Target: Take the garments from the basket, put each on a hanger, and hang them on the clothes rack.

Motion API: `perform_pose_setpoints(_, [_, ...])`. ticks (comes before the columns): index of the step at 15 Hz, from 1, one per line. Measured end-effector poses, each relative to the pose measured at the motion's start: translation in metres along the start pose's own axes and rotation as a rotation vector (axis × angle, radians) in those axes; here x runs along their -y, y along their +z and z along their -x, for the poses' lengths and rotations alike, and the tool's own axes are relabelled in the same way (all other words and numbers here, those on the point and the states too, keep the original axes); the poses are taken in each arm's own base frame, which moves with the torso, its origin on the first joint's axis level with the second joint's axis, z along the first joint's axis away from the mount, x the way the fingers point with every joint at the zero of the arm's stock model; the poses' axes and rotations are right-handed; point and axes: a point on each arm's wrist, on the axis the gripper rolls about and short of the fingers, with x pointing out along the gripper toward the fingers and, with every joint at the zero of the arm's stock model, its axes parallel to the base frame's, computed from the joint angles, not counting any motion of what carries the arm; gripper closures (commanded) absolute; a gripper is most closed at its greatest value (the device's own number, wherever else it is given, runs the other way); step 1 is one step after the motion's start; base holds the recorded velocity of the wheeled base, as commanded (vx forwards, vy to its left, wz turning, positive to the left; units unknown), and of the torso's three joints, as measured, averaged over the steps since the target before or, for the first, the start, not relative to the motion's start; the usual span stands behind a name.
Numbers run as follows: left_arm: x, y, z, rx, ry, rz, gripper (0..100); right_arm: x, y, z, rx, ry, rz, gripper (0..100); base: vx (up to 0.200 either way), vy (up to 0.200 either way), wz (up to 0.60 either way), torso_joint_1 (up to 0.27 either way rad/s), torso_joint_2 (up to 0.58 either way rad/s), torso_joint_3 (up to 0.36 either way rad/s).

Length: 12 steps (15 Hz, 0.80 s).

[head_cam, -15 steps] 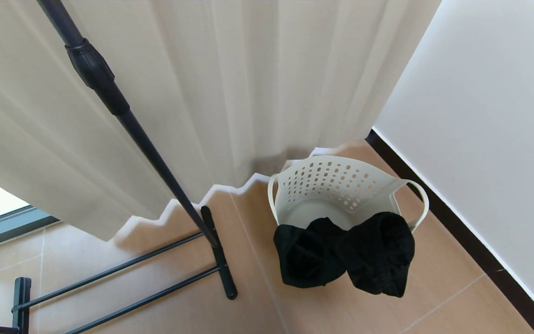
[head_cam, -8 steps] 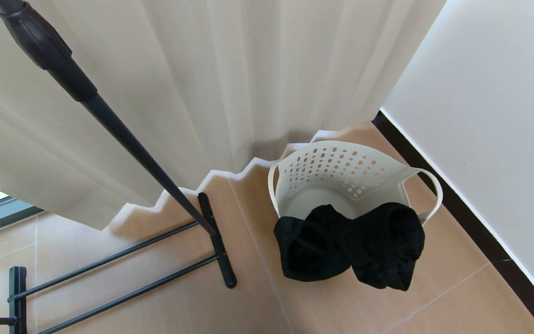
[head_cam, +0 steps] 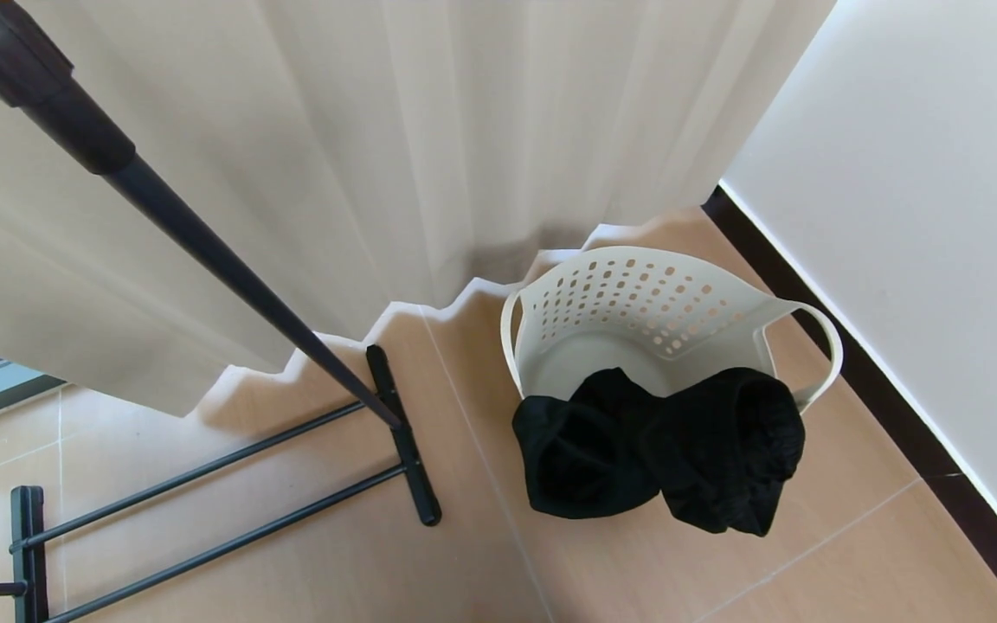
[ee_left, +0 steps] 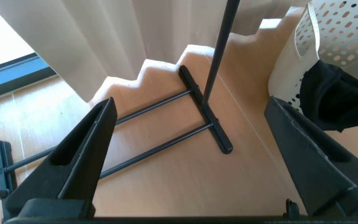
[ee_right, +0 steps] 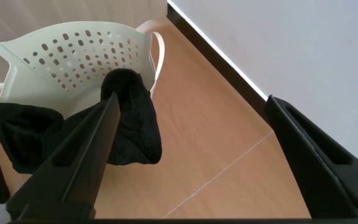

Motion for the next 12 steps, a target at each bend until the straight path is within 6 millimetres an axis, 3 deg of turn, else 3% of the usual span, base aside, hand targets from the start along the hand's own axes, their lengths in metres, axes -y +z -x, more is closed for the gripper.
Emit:
perform_pose_setpoints(9, [0.0,0.0,0.0,0.0,0.0,0.0,0,0.0,-0.0013,0.0,-0.013,0.005,0.003,0,0.0,0.0,0.0,0.002,0.0,-0.044])
perform_pose_setpoints(12, [0.0,0.0,0.0,0.0,0.001,0.0,0,-0.0008,-0.0004,-0.0034,-0.05,0.008,0.153,0,0.0,0.0,0.0,0.0,0.0,0.0])
